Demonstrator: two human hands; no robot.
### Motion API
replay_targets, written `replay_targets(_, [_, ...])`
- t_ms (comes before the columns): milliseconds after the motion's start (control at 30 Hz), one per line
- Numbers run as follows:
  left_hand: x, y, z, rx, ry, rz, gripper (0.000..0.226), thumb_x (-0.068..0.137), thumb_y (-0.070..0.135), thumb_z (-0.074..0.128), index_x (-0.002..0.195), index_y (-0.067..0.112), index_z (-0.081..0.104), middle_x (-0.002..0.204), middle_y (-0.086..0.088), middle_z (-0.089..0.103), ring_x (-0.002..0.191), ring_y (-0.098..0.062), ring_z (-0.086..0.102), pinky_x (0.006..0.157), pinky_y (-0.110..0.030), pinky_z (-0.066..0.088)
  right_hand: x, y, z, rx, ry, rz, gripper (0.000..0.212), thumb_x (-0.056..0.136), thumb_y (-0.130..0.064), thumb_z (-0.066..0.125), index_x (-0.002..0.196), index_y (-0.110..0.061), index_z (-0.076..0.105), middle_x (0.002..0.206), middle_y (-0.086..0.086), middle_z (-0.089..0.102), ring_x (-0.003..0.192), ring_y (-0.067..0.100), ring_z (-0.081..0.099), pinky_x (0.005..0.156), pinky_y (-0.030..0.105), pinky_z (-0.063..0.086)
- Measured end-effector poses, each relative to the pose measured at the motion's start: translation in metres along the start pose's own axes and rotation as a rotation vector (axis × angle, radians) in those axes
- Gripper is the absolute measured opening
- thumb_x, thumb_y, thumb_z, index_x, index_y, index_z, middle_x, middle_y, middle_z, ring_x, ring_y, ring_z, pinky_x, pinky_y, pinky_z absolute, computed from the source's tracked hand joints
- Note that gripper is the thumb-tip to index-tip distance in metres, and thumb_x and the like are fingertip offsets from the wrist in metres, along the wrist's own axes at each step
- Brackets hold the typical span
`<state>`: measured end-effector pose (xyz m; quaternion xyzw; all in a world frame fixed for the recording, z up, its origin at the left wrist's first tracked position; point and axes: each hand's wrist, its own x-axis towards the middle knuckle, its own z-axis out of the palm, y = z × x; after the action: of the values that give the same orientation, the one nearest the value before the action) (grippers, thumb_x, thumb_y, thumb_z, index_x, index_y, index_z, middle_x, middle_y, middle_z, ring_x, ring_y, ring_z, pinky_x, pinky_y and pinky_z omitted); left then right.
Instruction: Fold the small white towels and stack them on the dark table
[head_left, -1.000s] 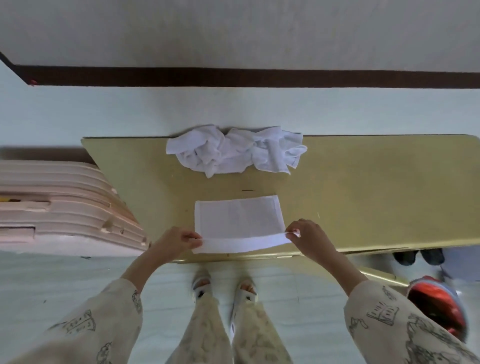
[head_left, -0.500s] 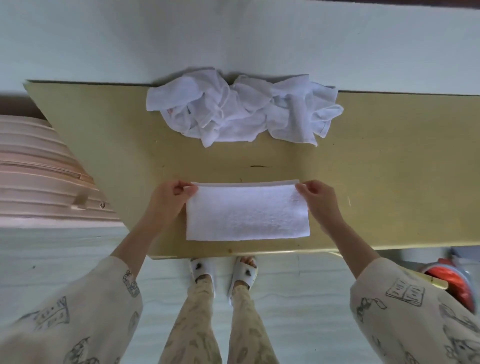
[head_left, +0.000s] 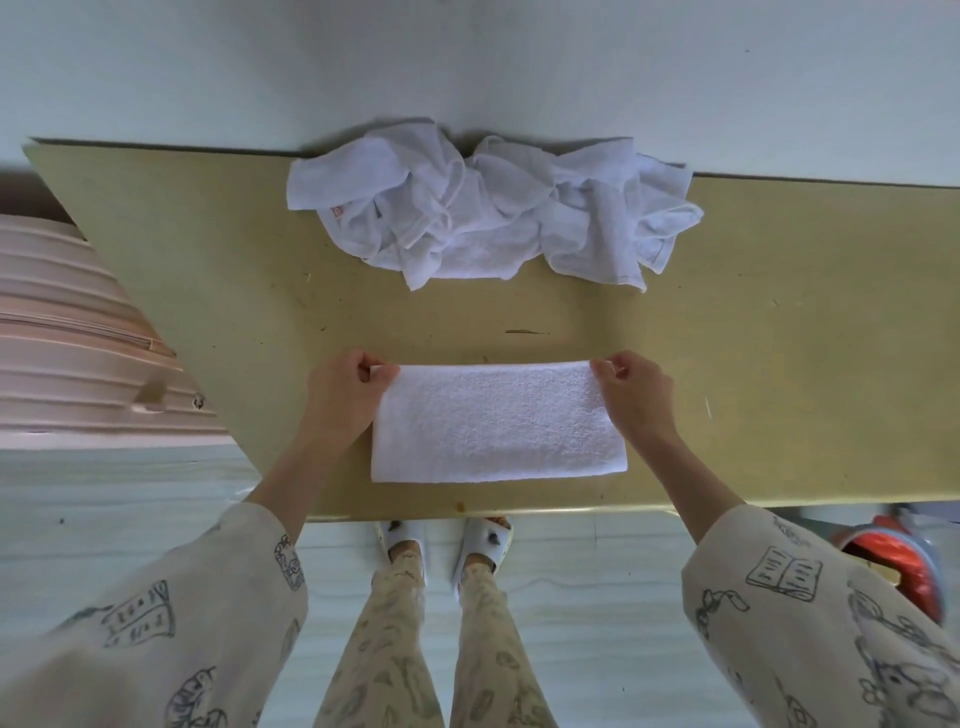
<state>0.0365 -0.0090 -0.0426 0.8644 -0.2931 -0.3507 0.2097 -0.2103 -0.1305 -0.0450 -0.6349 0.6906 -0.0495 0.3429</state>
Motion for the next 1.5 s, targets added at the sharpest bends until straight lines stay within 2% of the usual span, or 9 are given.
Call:
replay_targets(233, [-0.004,0.004,0.003,-0.024,0.026,-0.007,0.024,0.090,0.026,0.056,0.101,0.005,0.060,0.087,-0.003,0.056,0.079,-0.015,0.049,0.069,-0.024,0.033,0.001,0.000,0.001,-0.015,-0.007,0.007,0.024,0.093,-0.022,0.047,0.089,-0.004,0.062,0.081,0.007,0.060,0.077,0.022,0.051,0.066,0.027,0.034])
replay_targets(400, [-0.007,0.004,0.005,-0.075,0.038,-0.021,0.032,0.088,0.029,0.059,0.107,0.005,0.053,0.079,0.002,0.052,0.078,-0.016,0.049,0.067,-0.024,0.034,0.003,0.000,0.002,-0.039,0.009,0.020,0.029,0.091,-0.025,0.048,0.067,-0.008,0.048,0.064,0.004,0.050,0.067,0.024,0.045,0.050,0.030,0.031])
replay_targets(500, [-0.012,0.004,0.002,-0.028,0.100,0.011,0.046,0.089,0.039,0.055,0.119,0.007,0.042,0.086,0.000,0.053,0.082,-0.019,0.050,0.073,-0.032,0.039,-0.001,-0.003,-0.002,-0.138,0.065,-0.005,0.033,0.091,-0.038,0.052,0.092,-0.005,0.055,0.088,0.010,0.059,0.081,0.028,0.051,0.066,0.032,0.036])
replay_targets(567, [-0.019,0.000,0.000,0.168,0.267,0.130,0.045,0.091,0.037,0.050,0.122,0.005,0.041,0.103,-0.009,0.054,0.093,-0.027,0.051,0.079,-0.041,0.042,-0.008,-0.003,-0.003,-0.218,0.189,-0.087,0.043,0.091,-0.043,0.049,0.111,-0.004,0.054,0.108,0.014,0.057,0.098,0.032,0.053,0.081,0.038,0.038])
replay_targets(667, [-0.043,-0.004,0.018,0.416,0.404,0.382,0.035,0.093,0.029,0.038,0.116,0.004,0.047,0.109,-0.019,0.056,0.099,-0.037,0.053,0.080,-0.045,0.042,-0.035,0.000,0.009,-0.256,0.330,-0.425,0.044,0.092,-0.036,0.039,0.114,-0.002,0.055,0.116,0.018,0.057,0.107,0.036,0.052,0.087,0.044,0.041])
replay_targets(800, [-0.065,-0.004,0.070,0.543,0.208,0.674,0.035,0.094,0.023,0.033,0.124,0.012,0.047,0.136,-0.013,0.048,0.130,-0.032,0.040,0.108,-0.051,0.030,-0.064,0.004,0.057,-0.307,0.213,-0.748,0.039,0.097,-0.023,0.032,0.124,-0.001,0.050,0.133,0.020,0.051,0.130,0.033,0.040,0.109,0.047,0.027])
replay_targets(1000, [-0.044,-0.023,0.086,0.675,0.155,0.579,0.049,0.094,0.037,0.033,0.141,0.021,0.035,0.148,-0.010,0.033,0.138,-0.031,0.029,0.112,-0.054,0.021,-0.039,0.026,0.075,-0.464,0.146,-0.708,0.056,0.093,-0.041,0.035,0.136,-0.005,0.042,0.144,0.017,0.041,0.136,0.030,0.034,0.112,0.045,0.021])
replay_targets(1333, [-0.042,-0.030,0.081,0.727,0.141,0.547,0.057,0.093,0.048,0.029,0.144,0.025,0.028,0.152,-0.011,0.023,0.141,-0.031,0.018,0.114,-0.052,0.012,-0.039,0.039,0.064,-0.634,0.111,-0.622,0.066,0.090,-0.058,0.026,0.145,-0.020,0.029,0.152,0.015,0.026,0.141,0.032,0.023,0.113,0.050,0.014])
replay_targets(1500, [-0.046,-0.024,0.065,0.567,0.013,0.521,0.058,0.093,0.046,0.019,0.146,0.023,0.017,0.155,-0.011,0.014,0.143,-0.027,0.006,0.116,-0.043,0.000,-0.042,0.034,0.060,-0.622,0.081,-0.604,0.066,0.094,-0.059,0.015,0.143,-0.018,0.031,0.151,0.016,0.029,0.140,0.033,0.026,0.112,0.051,0.014])
